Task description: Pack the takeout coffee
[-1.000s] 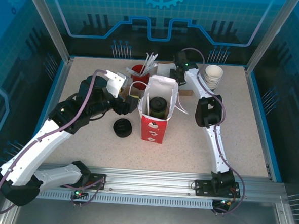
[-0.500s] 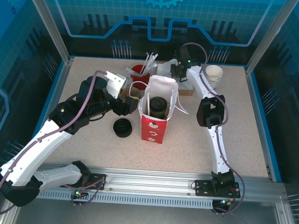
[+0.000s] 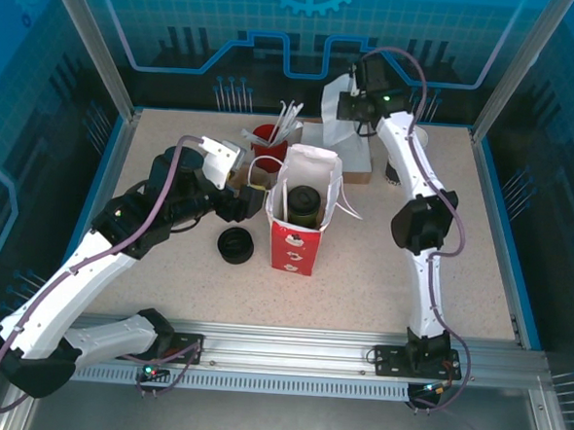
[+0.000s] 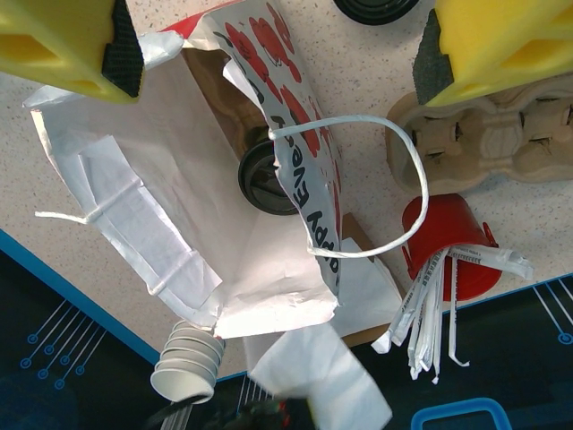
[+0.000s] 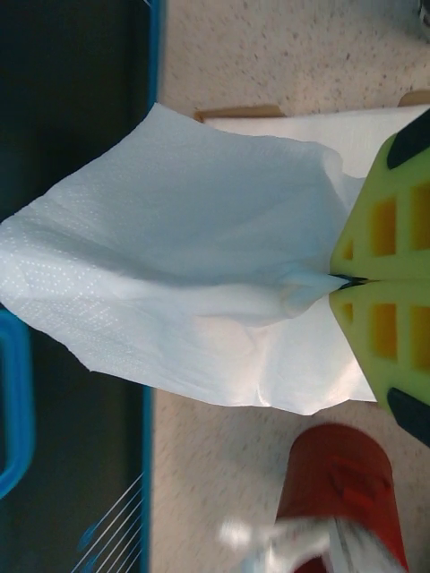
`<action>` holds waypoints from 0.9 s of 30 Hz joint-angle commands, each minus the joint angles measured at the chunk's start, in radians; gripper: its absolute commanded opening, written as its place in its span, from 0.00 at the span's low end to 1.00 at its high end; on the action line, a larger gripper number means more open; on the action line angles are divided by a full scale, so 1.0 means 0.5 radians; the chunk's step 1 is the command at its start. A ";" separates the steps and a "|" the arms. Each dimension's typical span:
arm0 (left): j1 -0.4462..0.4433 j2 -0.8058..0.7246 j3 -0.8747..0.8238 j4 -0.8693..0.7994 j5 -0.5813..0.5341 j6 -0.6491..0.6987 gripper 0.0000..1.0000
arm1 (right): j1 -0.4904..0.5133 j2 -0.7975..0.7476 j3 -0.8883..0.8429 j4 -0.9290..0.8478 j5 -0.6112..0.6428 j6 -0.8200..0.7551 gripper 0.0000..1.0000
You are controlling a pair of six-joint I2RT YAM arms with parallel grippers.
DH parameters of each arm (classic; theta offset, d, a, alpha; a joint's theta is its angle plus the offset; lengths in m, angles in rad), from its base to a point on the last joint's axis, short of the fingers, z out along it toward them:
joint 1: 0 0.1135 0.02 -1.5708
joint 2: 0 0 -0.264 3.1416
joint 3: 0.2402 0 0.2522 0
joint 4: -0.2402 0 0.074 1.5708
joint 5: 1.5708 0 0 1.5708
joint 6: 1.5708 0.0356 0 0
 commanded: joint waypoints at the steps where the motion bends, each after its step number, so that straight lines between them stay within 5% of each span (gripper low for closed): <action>1: 0.021 -0.016 -0.014 0.025 0.024 -0.061 0.81 | 0.016 -0.237 0.074 -0.096 -0.038 0.059 0.00; 11: 0.028 0.065 0.000 0.051 0.012 -0.085 0.83 | 0.083 -0.756 -0.046 -0.192 -0.297 0.307 0.00; 21: 0.026 0.154 -0.041 0.151 -0.014 -0.147 0.84 | 0.141 -1.371 -0.617 0.165 -0.687 0.836 0.00; 27: 0.045 0.304 0.011 0.143 -0.068 -0.226 0.84 | 0.266 -1.631 -0.893 0.404 -0.720 1.156 0.00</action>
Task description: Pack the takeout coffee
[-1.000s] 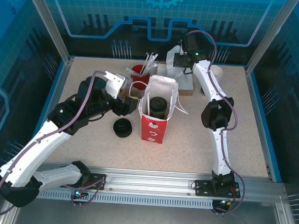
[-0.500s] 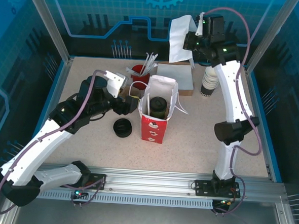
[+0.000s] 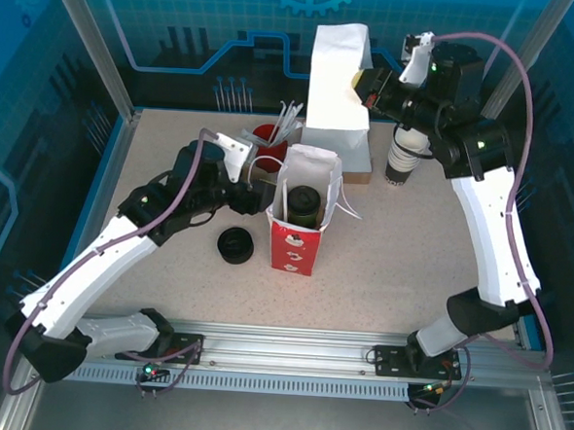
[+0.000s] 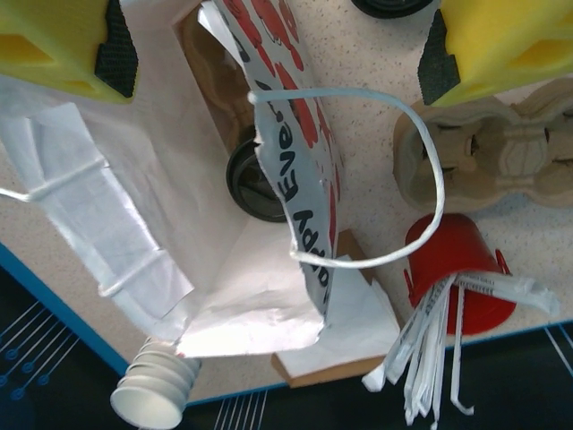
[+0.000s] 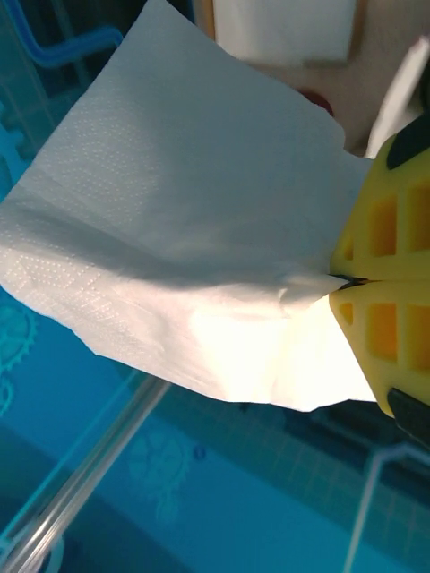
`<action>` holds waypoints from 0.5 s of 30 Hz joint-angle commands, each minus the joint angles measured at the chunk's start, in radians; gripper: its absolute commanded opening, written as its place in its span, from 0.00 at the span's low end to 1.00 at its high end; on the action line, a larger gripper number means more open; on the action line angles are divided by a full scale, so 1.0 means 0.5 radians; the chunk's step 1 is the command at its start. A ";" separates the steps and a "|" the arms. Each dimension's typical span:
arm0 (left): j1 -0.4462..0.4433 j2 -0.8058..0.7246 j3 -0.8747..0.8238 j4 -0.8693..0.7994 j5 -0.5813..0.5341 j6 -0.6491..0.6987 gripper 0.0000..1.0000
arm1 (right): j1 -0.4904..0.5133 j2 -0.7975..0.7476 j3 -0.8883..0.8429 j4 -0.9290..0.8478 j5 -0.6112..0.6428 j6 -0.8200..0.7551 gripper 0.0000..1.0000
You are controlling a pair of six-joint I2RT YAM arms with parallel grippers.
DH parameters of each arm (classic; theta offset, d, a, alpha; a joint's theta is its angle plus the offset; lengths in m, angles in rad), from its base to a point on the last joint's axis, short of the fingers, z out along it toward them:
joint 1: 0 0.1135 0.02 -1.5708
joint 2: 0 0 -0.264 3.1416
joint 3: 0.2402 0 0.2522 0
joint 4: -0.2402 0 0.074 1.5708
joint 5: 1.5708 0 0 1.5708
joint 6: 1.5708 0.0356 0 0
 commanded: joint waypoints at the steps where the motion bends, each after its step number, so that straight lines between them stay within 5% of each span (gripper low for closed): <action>1: 0.022 0.084 0.043 0.043 -0.022 -0.093 0.84 | 0.073 -0.131 -0.155 0.237 -0.069 0.276 0.00; 15: 0.119 0.321 0.070 0.160 0.123 -0.300 0.83 | 0.298 -0.463 -0.976 0.847 0.088 0.643 0.00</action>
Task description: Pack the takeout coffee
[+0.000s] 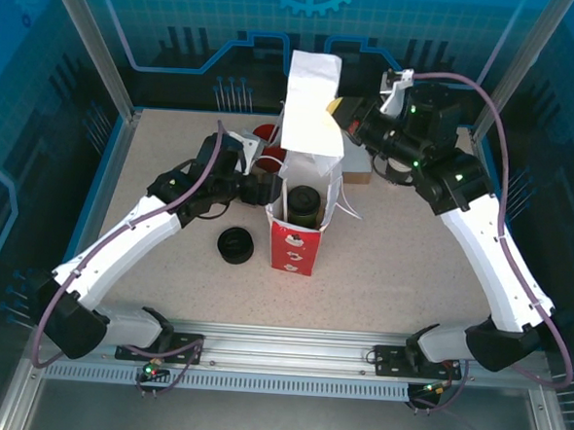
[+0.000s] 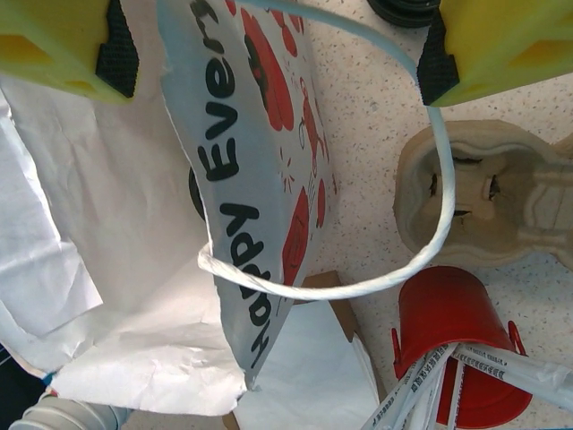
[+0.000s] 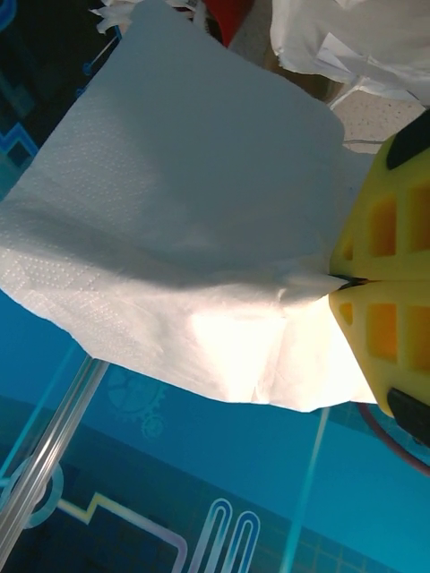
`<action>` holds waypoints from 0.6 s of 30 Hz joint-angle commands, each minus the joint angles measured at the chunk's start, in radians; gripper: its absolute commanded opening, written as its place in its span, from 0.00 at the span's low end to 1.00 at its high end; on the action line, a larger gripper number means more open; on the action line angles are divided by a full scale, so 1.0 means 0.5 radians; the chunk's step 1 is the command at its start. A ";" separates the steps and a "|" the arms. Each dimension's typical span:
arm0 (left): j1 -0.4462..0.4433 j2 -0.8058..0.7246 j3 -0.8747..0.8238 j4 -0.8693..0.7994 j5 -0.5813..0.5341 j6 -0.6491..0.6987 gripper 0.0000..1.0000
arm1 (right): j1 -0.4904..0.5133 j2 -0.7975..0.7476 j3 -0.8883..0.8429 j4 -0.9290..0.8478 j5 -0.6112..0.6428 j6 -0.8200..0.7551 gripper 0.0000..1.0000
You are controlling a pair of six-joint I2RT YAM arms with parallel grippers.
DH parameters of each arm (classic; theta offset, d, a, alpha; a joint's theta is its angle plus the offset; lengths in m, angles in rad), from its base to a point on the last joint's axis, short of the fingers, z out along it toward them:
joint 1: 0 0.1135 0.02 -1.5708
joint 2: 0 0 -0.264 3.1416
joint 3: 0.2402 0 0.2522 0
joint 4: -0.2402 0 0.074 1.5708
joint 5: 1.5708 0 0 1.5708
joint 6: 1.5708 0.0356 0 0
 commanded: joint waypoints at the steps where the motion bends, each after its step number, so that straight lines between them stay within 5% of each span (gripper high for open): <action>1: 0.018 0.030 0.065 0.101 0.069 -0.078 0.83 | 0.078 -0.097 -0.181 0.289 0.129 0.115 0.00; 18: 0.062 0.150 0.066 0.156 0.193 -0.127 0.60 | 0.115 -0.162 -0.794 0.509 0.128 0.211 0.00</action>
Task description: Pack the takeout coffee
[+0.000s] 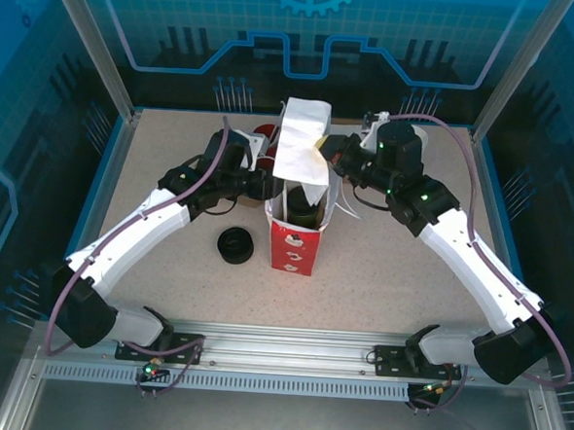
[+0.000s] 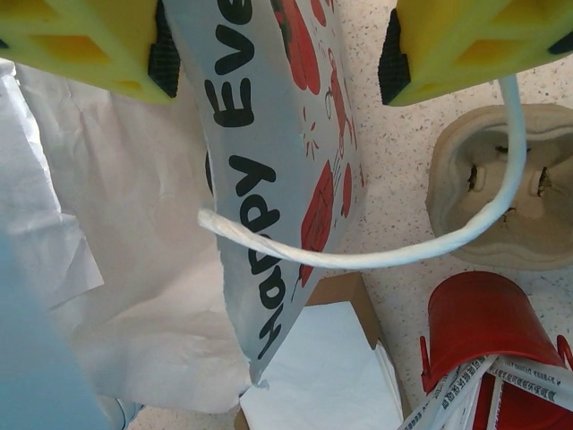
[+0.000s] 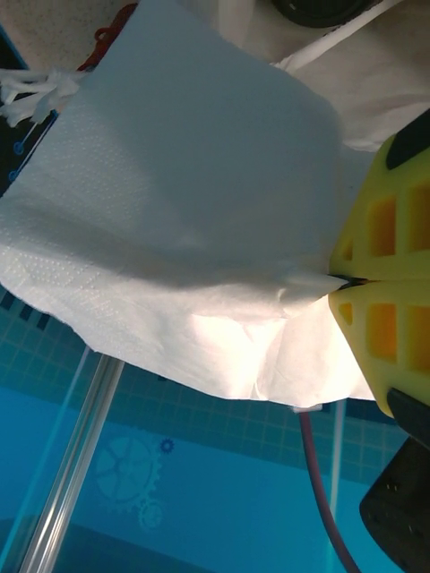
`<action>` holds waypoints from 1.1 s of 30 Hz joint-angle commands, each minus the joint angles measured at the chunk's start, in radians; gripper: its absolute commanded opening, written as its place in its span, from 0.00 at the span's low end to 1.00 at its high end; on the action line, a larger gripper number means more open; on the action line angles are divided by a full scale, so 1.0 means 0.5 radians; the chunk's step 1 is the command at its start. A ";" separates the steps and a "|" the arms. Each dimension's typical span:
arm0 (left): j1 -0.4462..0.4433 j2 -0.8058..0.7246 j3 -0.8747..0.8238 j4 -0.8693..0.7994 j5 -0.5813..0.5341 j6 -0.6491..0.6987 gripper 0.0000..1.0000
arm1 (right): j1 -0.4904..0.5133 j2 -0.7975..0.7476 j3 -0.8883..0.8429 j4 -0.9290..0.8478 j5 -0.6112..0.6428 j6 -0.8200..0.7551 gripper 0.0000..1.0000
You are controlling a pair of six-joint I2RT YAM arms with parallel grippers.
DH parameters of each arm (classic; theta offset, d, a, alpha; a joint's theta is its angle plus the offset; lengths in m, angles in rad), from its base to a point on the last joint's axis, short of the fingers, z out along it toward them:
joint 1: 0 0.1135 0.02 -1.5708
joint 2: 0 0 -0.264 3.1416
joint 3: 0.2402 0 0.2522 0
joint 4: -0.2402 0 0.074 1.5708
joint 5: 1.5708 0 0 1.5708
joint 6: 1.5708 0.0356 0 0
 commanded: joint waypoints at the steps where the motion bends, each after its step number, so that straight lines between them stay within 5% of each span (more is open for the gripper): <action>1: 0.024 0.016 0.051 0.047 0.064 -0.027 0.58 | 0.045 -0.036 -0.059 0.103 -0.012 0.023 0.00; 14: 0.036 0.019 0.036 0.063 0.115 -0.053 0.39 | 0.109 -0.081 -0.298 0.046 0.067 -0.032 0.00; 33: 0.036 0.022 0.048 0.056 0.159 -0.069 0.34 | 0.295 0.107 -0.061 -0.595 0.628 -0.282 0.00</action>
